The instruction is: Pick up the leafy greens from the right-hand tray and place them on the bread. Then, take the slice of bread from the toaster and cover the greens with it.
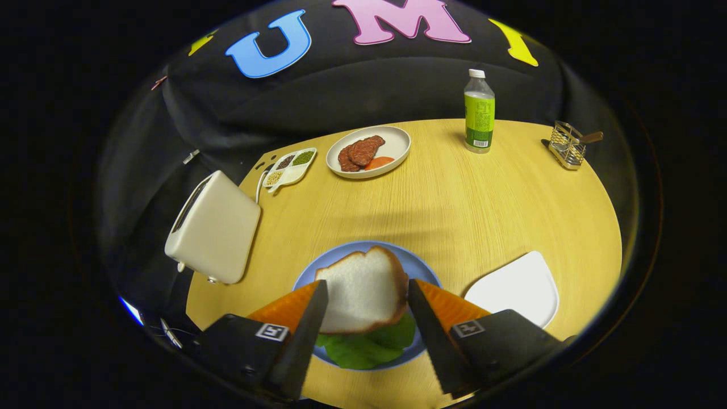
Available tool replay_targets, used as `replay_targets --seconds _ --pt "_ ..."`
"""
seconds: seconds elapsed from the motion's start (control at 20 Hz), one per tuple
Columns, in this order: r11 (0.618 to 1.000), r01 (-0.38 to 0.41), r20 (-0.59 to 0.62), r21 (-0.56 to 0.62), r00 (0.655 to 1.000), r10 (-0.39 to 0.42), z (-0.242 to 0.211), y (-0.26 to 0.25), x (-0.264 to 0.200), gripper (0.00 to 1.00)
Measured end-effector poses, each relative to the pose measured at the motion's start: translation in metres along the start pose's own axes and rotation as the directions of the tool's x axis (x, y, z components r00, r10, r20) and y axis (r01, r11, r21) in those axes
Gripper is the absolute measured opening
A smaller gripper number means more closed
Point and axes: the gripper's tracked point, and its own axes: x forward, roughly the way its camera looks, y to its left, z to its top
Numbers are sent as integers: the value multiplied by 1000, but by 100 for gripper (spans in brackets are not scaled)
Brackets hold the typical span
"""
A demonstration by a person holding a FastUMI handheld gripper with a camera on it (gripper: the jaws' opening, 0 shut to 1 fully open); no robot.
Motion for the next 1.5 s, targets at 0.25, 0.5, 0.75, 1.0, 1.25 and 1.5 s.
replay_targets --seconds 0.25,0.5,0.75,1.0,1.25,1.5 --pt "999 11 113 -31 994 -8 37 -1 -38 99" --pt "991 16 313 -132 949 27 107 14 -94 99" --pt "985 -1 460 -170 884 80 160 30 -156 99" --pt "992 19 579 -124 813 57 195 17 -216 99" --pt "993 48 623 -107 782 30 209 -10 -264 99" --pt "990 95 644 -100 765 -8 207 -41 -287 99"
